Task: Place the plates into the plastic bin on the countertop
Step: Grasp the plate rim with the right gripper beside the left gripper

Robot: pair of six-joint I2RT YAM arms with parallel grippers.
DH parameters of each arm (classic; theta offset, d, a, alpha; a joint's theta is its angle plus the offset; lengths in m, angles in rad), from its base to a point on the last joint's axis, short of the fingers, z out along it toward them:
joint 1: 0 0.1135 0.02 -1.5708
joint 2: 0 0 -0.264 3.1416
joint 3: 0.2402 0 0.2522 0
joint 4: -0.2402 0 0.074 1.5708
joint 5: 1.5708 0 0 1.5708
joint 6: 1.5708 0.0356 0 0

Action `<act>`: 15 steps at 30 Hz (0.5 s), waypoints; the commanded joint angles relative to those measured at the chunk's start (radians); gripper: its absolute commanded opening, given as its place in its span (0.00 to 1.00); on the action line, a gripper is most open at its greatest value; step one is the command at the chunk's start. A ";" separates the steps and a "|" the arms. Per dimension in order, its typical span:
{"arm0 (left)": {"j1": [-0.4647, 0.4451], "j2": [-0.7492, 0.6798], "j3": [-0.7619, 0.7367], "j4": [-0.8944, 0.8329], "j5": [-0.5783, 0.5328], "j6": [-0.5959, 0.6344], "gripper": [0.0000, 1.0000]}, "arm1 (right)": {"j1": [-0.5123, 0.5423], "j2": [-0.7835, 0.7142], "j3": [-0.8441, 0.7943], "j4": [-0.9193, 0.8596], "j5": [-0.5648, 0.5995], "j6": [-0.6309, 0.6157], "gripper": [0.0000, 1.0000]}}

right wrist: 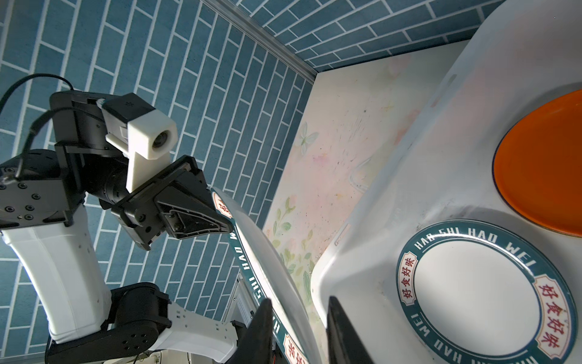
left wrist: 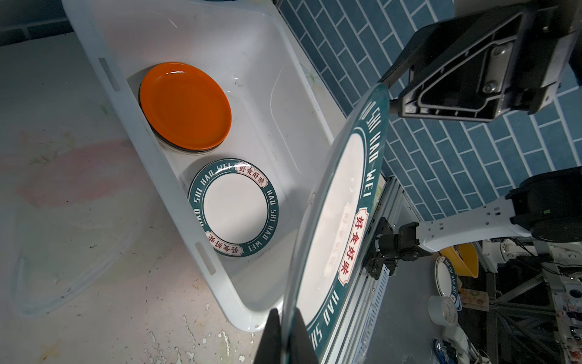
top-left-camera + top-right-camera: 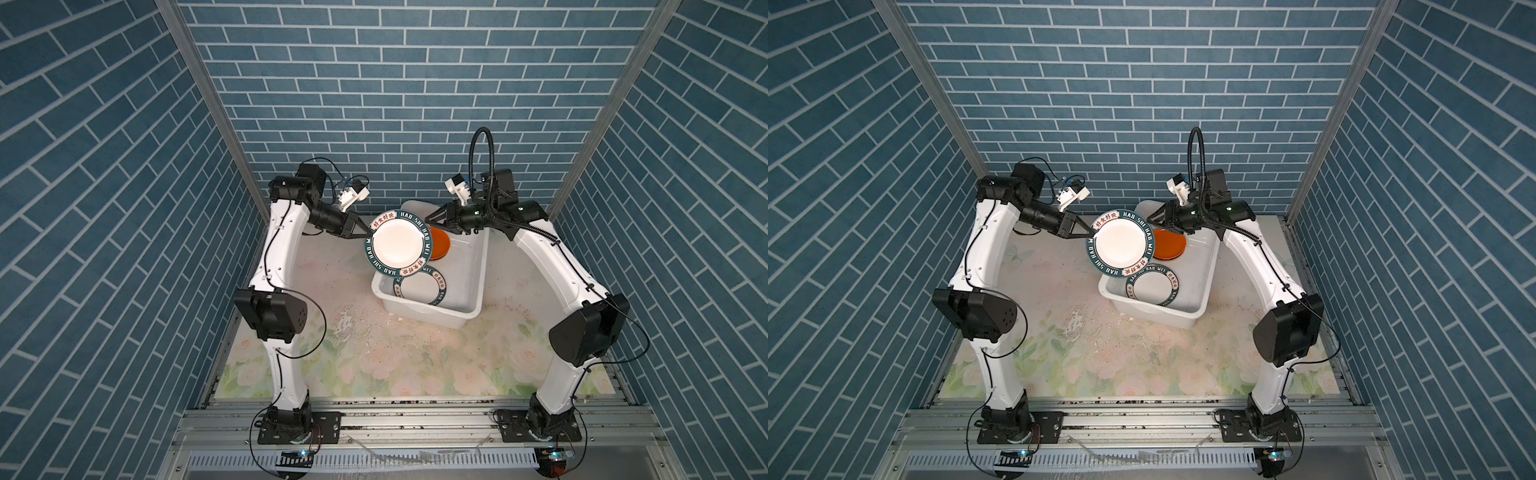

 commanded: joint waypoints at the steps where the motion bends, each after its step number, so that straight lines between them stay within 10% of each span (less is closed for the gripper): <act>1: -0.005 -0.016 -0.015 0.001 0.071 -0.007 0.00 | 0.013 -0.028 -0.013 -0.039 0.003 -0.043 0.29; 15: -0.012 0.017 -0.029 -0.002 0.107 -0.014 0.00 | 0.023 -0.038 -0.037 -0.086 0.016 -0.078 0.21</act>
